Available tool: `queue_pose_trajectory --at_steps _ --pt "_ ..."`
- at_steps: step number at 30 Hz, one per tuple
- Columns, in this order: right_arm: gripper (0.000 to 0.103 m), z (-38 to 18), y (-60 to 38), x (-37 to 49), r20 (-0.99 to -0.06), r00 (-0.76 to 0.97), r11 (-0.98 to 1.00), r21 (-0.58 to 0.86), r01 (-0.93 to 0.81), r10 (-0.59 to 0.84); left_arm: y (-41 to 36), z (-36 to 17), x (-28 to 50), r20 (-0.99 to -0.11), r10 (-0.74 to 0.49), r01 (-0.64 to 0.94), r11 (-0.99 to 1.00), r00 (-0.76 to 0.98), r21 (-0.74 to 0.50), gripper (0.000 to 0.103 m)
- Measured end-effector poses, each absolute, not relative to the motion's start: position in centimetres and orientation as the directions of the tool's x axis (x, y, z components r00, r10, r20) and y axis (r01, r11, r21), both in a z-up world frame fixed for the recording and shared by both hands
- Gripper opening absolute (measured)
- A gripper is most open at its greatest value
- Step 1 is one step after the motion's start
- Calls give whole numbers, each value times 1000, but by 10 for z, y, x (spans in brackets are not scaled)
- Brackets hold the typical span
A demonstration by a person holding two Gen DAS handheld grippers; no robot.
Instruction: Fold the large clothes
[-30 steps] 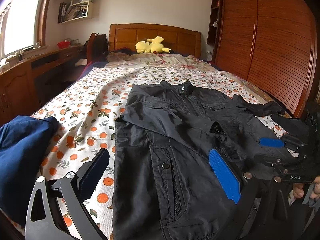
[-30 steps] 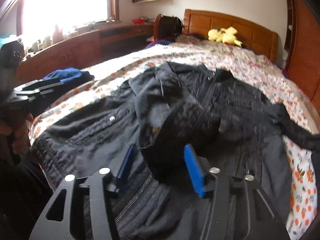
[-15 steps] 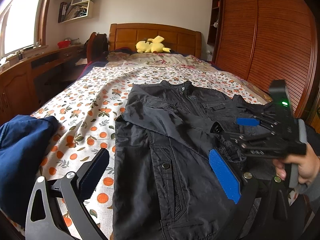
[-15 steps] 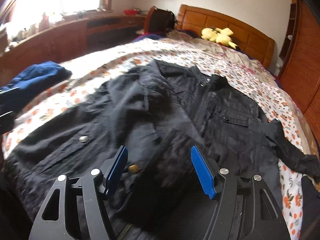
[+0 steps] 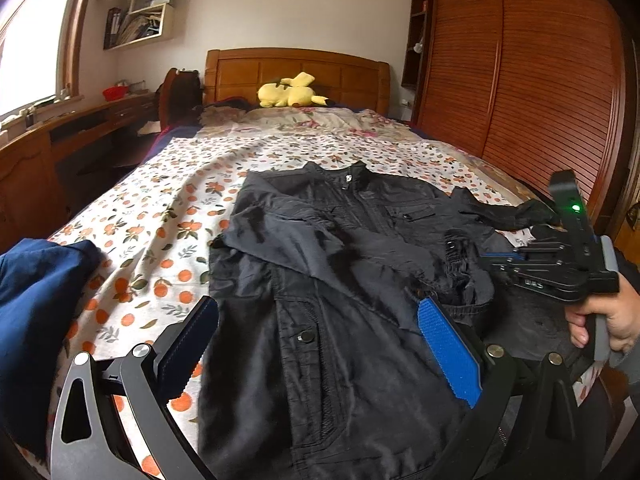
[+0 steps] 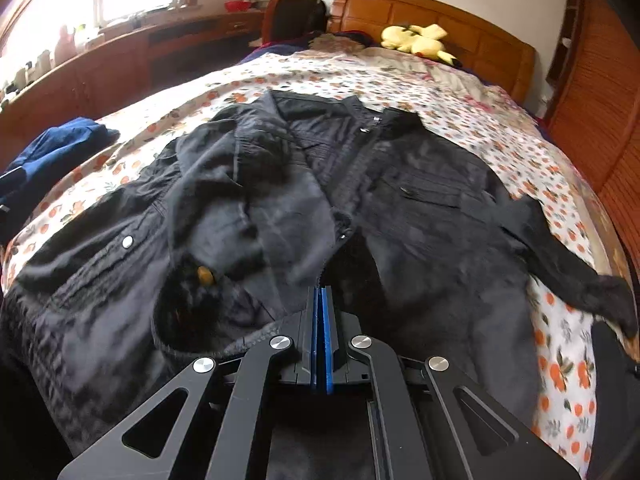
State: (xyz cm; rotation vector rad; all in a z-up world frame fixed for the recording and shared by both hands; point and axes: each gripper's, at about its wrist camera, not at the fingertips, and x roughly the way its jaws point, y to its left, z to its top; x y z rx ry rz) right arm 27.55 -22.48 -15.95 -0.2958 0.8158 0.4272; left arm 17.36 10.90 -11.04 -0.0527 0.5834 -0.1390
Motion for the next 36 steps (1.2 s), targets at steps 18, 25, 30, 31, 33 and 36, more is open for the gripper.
queue_pose_trajectory --at_steps 18,25,30,31,33,36 --pt "1 -171 -271 245 -754 621 901 -94 -424 213 60 -118 188 -555 -213 194 976 804 -94 101" --pt "2 -188 -296 239 -770 612 916 -96 -389 179 52 -120 190 -558 -228 206 973 798 -104 101" --pt "13 -167 -288 224 -724 644 904 -66 -422 248 53 -117 190 -544 -230 203 973 807 -110 101" --pt "19 -162 -283 221 -712 648 899 -56 -435 269 54 -118 190 -543 -230 201 973 807 -113 101" --pt "39 -153 -274 219 -696 651 889 -40 -457 304 55 -118 190 -544 -227 195 974 808 -117 101" --pt "40 -143 -256 213 -677 639 864 -8 -503 366 57 -119 191 -544 -220 187 975 810 -116 101"
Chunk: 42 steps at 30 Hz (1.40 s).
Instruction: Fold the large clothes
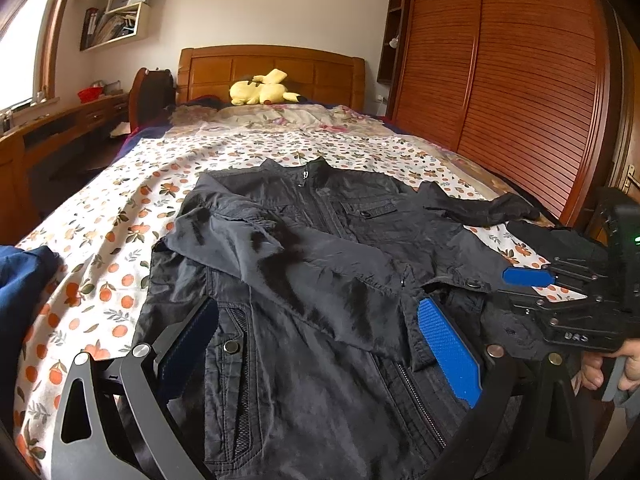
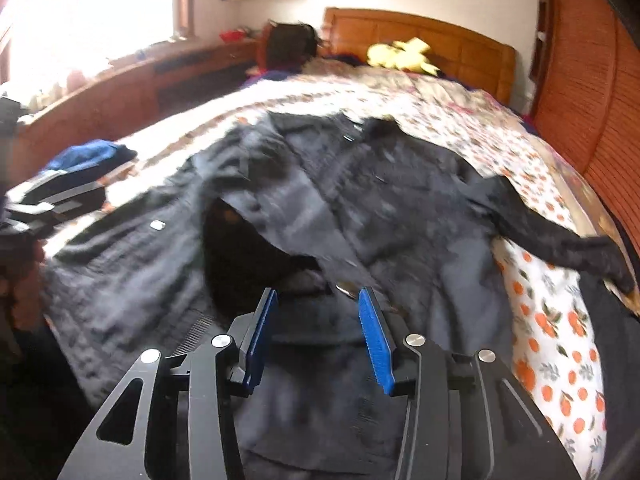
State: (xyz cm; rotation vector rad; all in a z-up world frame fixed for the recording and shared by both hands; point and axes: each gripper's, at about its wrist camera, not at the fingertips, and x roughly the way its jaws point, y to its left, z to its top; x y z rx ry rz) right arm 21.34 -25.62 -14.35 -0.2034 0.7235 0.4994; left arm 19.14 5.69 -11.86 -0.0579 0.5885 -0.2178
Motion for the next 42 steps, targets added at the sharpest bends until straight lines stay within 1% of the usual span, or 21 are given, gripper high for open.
queue_pose_trajectory --at_steps 5,7,9,10,11,12,13,18,29,35,38,40,42 --pt "40 -145 -222 214 -684 593 821 16 -571 426 62 -118 193 -543 -207 172 978 814 -116 101" --pt "38 -153 -213 217 -696 567 806 28 -591 440 65 -118 193 -542 -205 165 979 815 -123 101" --pt "27 -164 -206 223 -718 535 799 48 -599 445 67 -118 193 -544 -203 161 979 814 -124 101" --pt "24 -168 -205 223 -724 529 800 52 -598 442 68 -119 193 -543 -203 161 979 815 -125 101" --pt "16 -172 -204 226 -733 519 801 58 -596 440 68 -119 193 -544 -204 162 979 814 -125 101" --pt "5 -175 -205 227 -737 508 798 70 -598 446 68 -118 193 -544 -204 163 979 814 -124 101" --pt "3 -177 -206 226 -737 499 794 85 -602 457 68 -118 193 -545 -205 165 979 813 -122 101" --pt "3 -173 -224 207 -716 527 803 77 -592 457 63 -120 191 -545 -213 181 977 811 -113 101" --pt "3 -193 -252 175 -736 545 846 69 -528 401 48 -124 191 -555 -227 210 973 800 -94 101" --pt "3 -173 -264 169 -711 574 848 59 -526 406 43 -127 191 -561 -230 221 971 795 -85 101" --pt "5 -157 -270 176 -687 613 857 27 -515 391 41 -127 191 -563 -235 227 970 793 -85 101" --pt "8 -150 -273 186 -675 634 864 9 -504 377 39 -129 191 -565 -237 230 970 791 -85 101" --pt "25 -148 -273 198 -673 652 870 -24 -492 350 37 -129 192 -565 -238 233 969 790 -82 101"
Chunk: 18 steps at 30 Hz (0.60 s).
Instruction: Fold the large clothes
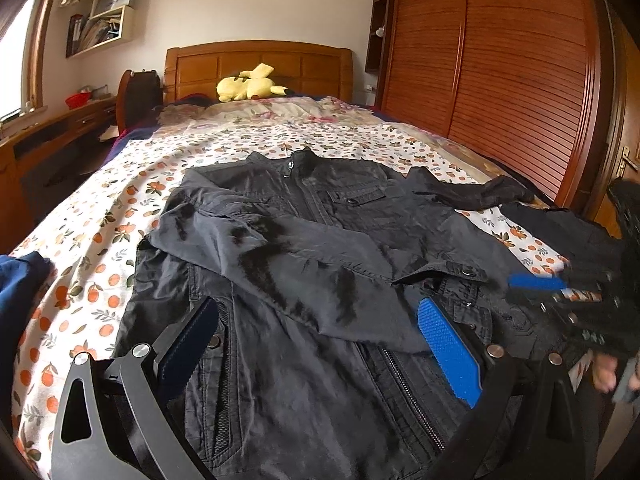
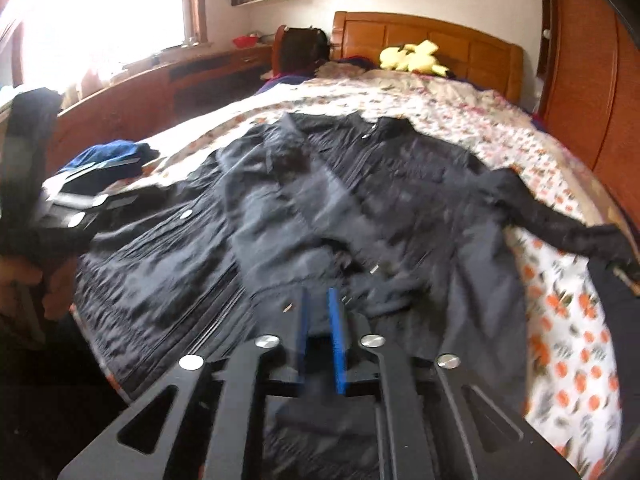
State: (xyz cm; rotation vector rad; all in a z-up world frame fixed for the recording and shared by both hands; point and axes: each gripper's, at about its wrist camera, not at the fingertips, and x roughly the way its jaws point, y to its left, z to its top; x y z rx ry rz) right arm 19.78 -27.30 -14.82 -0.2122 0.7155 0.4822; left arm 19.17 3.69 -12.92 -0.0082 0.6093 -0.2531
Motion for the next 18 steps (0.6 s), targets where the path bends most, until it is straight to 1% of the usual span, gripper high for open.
queue_pose_trajectory --at_steps 1,3,6,11,16,18 --pt "27 -149 -273 206 -671 663 873 -48 -485 331 37 -130 192 -565 -238 234 969 790 -81 101" --pt "27 -151 -273 220 -677 662 875 -54 -481 322 34 -132 192 -569 -237 236 969 787 -76 101" --pt "27 -157 -275 242 -682 651 878 -27 -478 333 31 -136 193 -574 -233 238 969 785 -69 101" --pt "27 -176 -276 271 -717 606 875 11 -484 344 24 -143 197 -590 -225 239 969 775 -56 101" --pt "27 -198 -272 277 -754 538 854 58 -518 377 18 -147 201 -599 -219 240 970 770 -45 101" --pt "30 -206 -268 274 -768 516 841 54 -539 380 16 -148 201 -600 -216 241 970 770 -40 101"
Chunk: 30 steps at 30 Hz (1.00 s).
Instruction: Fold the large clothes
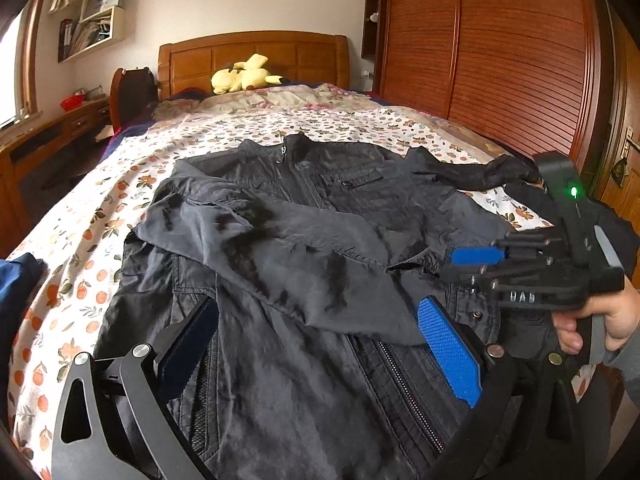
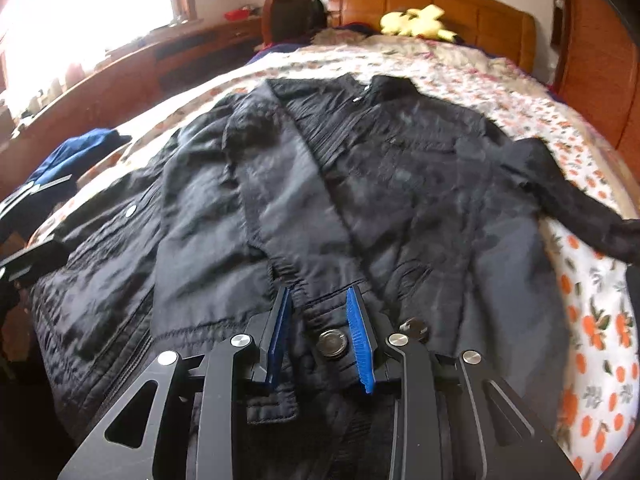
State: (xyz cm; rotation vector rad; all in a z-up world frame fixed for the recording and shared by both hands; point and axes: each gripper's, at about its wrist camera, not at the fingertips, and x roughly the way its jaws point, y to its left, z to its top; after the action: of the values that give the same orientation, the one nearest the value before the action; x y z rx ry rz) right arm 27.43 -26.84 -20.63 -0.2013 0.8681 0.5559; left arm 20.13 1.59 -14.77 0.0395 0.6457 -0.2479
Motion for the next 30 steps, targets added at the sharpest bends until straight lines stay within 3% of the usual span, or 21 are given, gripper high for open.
queue_pose_trajectory --at_steps 9,18,30 --pt "31 -213 -273 269 -750 523 832 66 -550 406 4 -130 195 -593 -209 261 965 778 3 101" --pt "35 -168 -303 256 -670 589 831 75 -551 451 -12 -104 192 -563 -239 310 950 791 32 101" --pt "40 -137 -370 302 -624 706 916 42 -399 336 -36 -120 247 -563 -306 382 924 768 19 101"
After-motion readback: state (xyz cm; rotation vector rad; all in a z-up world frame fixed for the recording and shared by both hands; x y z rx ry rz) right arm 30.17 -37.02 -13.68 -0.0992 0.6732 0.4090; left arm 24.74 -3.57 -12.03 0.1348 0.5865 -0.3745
